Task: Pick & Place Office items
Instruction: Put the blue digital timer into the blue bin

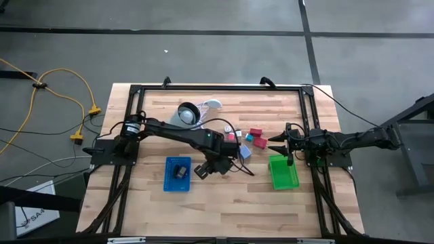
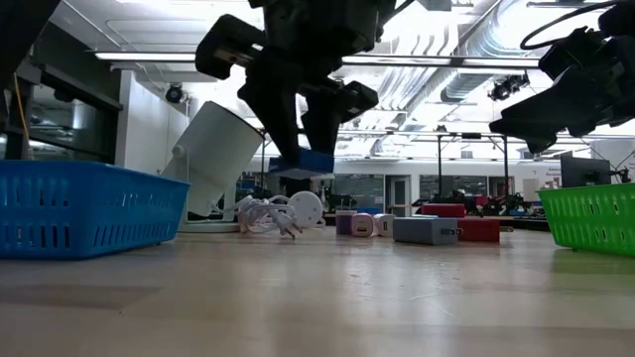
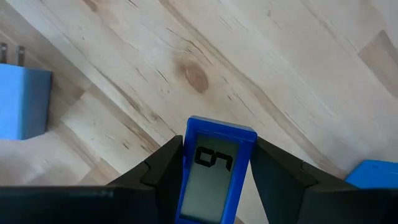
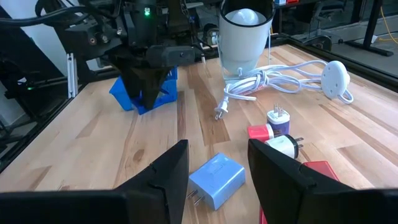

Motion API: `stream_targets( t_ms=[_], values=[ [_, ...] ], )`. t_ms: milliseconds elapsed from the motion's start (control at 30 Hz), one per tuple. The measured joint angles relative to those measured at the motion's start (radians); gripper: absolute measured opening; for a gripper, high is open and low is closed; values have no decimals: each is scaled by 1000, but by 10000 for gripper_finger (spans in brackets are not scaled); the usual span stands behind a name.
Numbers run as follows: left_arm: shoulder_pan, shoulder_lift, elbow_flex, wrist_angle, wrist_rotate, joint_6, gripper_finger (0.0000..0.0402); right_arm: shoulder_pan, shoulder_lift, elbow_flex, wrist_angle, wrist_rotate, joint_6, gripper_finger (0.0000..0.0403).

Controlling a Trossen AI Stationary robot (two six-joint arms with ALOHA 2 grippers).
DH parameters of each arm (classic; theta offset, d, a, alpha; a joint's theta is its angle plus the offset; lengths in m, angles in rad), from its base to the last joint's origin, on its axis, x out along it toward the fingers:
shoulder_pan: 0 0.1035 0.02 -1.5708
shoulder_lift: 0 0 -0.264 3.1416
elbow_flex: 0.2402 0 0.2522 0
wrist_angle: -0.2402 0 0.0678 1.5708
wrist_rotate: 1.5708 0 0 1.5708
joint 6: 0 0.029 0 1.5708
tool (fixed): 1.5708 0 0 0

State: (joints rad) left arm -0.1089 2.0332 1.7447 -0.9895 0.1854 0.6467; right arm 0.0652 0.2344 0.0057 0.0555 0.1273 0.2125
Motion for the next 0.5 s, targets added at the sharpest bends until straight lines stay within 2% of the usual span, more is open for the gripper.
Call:
stream_targets(
  t_ms=[300, 500],
  values=[
    [10, -79, -56, -15, -36, -112, 163, 0, 0, 0, 0, 0, 0, 153],
    [10, -192, -210, 27, -61, -238, 163, 0, 0, 0, 0, 0, 0, 153]
  ],
)
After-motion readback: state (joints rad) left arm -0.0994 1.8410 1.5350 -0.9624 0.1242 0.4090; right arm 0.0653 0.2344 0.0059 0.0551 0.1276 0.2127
